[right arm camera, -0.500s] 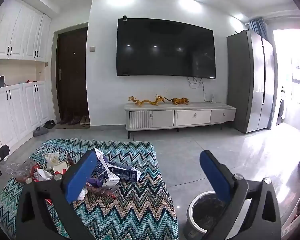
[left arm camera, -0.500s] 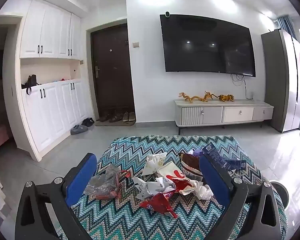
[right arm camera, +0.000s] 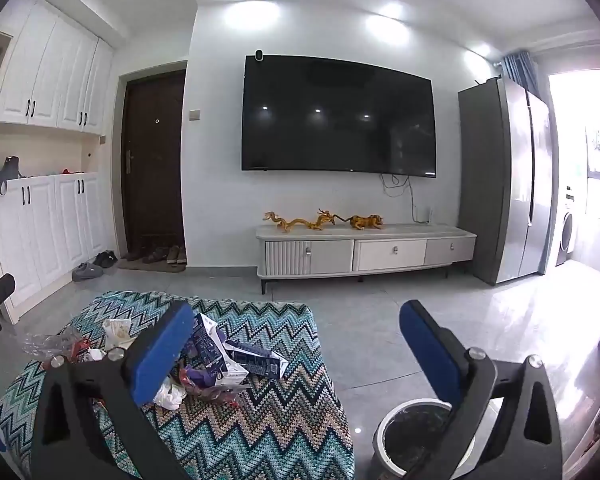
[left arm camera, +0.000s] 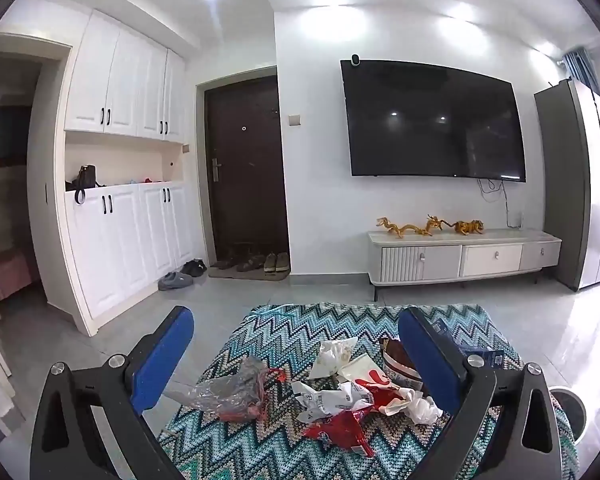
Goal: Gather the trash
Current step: 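Move both grippers toward the trash pile on the patterned table, then grasp the red snack bag with the left gripper while the right grasps clear plastic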
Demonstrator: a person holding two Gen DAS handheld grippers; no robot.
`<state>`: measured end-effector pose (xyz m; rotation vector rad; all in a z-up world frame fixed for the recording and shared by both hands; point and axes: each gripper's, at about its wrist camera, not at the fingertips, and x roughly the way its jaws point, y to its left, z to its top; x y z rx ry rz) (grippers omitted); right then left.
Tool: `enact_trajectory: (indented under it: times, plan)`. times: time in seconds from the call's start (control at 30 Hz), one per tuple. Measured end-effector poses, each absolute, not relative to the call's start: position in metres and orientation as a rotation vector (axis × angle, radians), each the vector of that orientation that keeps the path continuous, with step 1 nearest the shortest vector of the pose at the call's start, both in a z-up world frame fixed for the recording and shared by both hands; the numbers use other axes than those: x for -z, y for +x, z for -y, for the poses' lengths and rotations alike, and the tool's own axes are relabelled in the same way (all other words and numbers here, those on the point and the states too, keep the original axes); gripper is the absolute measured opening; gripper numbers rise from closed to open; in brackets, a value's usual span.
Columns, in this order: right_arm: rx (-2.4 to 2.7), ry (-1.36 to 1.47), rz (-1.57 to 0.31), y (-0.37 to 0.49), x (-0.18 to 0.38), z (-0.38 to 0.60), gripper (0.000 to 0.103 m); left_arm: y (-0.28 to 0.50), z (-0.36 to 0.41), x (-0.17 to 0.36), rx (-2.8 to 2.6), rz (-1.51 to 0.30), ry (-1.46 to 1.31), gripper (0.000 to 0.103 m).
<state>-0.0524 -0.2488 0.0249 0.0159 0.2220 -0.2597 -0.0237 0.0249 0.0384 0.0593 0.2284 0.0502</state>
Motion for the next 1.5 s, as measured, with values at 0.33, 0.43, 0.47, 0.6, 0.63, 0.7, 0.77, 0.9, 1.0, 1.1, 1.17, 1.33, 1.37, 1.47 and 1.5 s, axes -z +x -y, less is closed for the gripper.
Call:
enact_trajectory:
  times: [0.33,0.43,0.47,0.6,0.63,0.7,0.77,0.9,1.0,1.1,1.17,1.33,1.37,1.47,1.5]
  plan:
    - [0.242,0.029,-0.213,-0.051,-0.019,0.256,0.103,-0.019,-0.063,-0.051,-0.085,-0.238,0.005,0.103]
    - [0.248,0.039,-0.212,-0.051,-0.018,0.262,0.103,-0.014,-0.077,-0.054,-0.096,-0.252,-0.024,0.103]
    - [0.251,0.041,-0.210,-0.052,-0.018,0.264,0.103,-0.013,-0.081,-0.053,-0.106,-0.251,-0.029,0.103]
    - [0.253,0.053,-0.201,-0.052,-0.019,0.273,0.103,-0.008,-0.091,-0.056,-0.153,-0.245,-0.033,0.103]
    - [0.253,0.054,-0.202,-0.051,-0.019,0.275,0.103,-0.006,-0.092,-0.057,-0.162,-0.247,-0.032,0.103]
    - [0.252,0.055,-0.207,-0.049,-0.019,0.278,0.103,-0.002,-0.096,-0.055,-0.173,-0.257,-0.036,0.103]
    - [0.251,0.055,-0.214,-0.045,-0.017,0.281,0.103,0.003,-0.098,-0.052,-0.174,-0.277,-0.041,0.103]
    - [0.233,0.061,-0.237,-0.035,-0.012,0.288,0.103,0.014,-0.095,-0.034,-0.128,-0.342,-0.034,0.103]
    - [0.208,0.063,-0.274,-0.023,-0.005,0.291,0.103,0.025,-0.083,-0.011,-0.051,-0.424,-0.026,0.103]
    - [0.163,0.069,-0.326,-0.006,0.008,0.291,0.103,0.042,-0.064,0.023,0.017,-0.536,-0.025,0.103]
    - [0.113,0.072,-0.376,0.008,0.021,0.287,0.103,0.053,-0.052,0.044,0.048,-0.605,-0.022,0.103]
    - [-0.067,0.079,-0.543,0.049,0.060,0.269,0.081,0.076,-0.026,0.089,0.113,-0.725,0.005,0.096]
    - [-0.097,0.079,-0.579,0.058,0.070,0.264,0.070,0.080,-0.023,0.093,0.117,-0.743,0.012,0.093]
    - [-0.174,0.072,-0.682,0.082,0.097,0.251,0.058,0.095,-0.017,0.109,0.130,-0.807,0.020,0.086]
    - [-0.198,0.073,-0.711,0.089,0.106,0.248,0.056,0.098,-0.017,0.114,0.133,-0.824,0.017,0.084]
